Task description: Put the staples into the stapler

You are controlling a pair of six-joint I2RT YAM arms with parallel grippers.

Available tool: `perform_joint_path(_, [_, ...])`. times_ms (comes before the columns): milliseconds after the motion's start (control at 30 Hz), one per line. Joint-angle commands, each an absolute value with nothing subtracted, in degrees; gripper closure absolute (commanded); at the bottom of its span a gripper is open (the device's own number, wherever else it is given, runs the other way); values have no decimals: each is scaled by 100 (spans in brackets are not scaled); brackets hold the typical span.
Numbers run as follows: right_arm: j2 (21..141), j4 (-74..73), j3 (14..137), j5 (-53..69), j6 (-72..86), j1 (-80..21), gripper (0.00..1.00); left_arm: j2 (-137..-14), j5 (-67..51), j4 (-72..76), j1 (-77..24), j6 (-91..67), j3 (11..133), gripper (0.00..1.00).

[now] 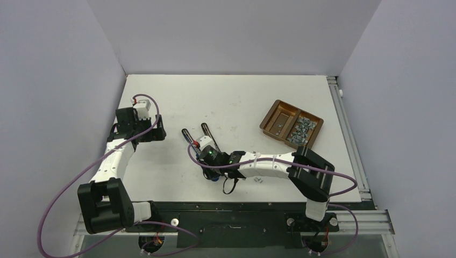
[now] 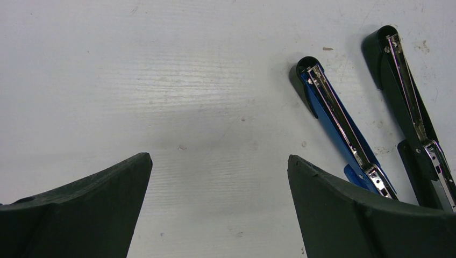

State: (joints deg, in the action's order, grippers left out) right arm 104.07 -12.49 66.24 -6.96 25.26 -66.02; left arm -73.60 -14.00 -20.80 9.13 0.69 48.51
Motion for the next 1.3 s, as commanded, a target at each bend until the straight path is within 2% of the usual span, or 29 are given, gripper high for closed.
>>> perform_joint_path(0, [10457, -1169, 6820, -613, 2469, -6583, 65, -7249, -1493, -2005, 951, 96, 5115, 4])
perform_joint_path(467, [10460, -1313, 6956, -984, 2396, -6716, 70, -7251, -1496, -1960, 954, 88, 5045, 4])
perform_joint_path(967, [10342, -1412, 7029, -1698, 2320, -7026, 71, -7189, -1482, -1948, 956, 88, 4975, 4])
perform_joint_path(1267, [10461, -1393, 7066, -1527, 2311, -7040, 73, -7179, -1477, -1936, 949, 79, 4975, 4])
